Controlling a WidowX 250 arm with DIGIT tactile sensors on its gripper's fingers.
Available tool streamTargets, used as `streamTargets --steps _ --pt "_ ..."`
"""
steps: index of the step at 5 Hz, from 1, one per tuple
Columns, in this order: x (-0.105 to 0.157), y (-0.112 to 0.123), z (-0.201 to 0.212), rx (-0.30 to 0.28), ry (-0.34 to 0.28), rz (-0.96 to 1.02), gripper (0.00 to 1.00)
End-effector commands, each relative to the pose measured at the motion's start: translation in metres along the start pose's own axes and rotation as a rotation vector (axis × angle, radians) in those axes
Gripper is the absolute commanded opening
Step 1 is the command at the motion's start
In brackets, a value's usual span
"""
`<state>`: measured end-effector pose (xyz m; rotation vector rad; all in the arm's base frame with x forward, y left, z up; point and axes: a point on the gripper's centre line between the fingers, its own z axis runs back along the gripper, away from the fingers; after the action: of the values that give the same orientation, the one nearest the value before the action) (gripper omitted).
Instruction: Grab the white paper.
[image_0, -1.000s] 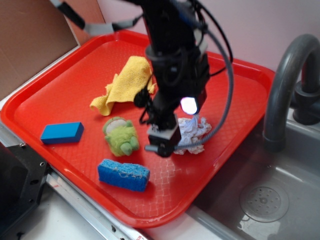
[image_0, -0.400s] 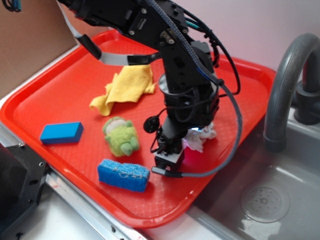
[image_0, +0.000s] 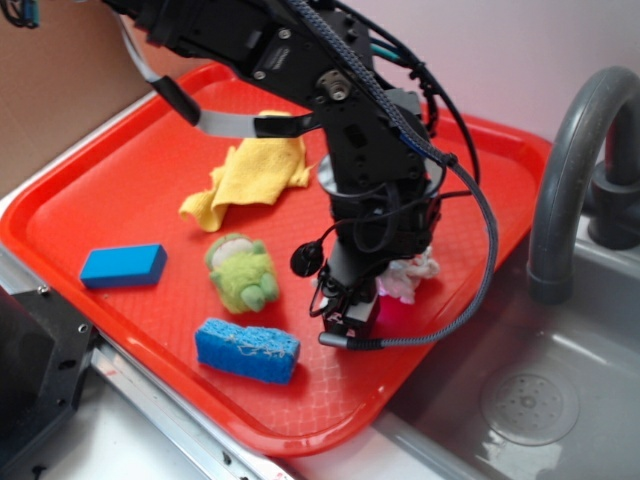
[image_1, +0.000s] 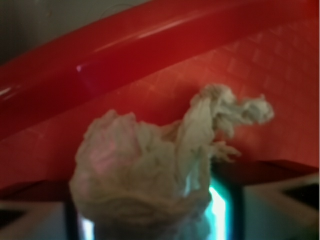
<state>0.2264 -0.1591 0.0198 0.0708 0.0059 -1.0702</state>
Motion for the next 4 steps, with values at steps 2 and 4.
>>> streamTargets --steps 2,4 --pt "-0.036 0.030 0.061 0.061 -0.026 0.421 0.00" --pt "-0.108 0.026 0.148 -0.078 -0.205 0.898 0.00"
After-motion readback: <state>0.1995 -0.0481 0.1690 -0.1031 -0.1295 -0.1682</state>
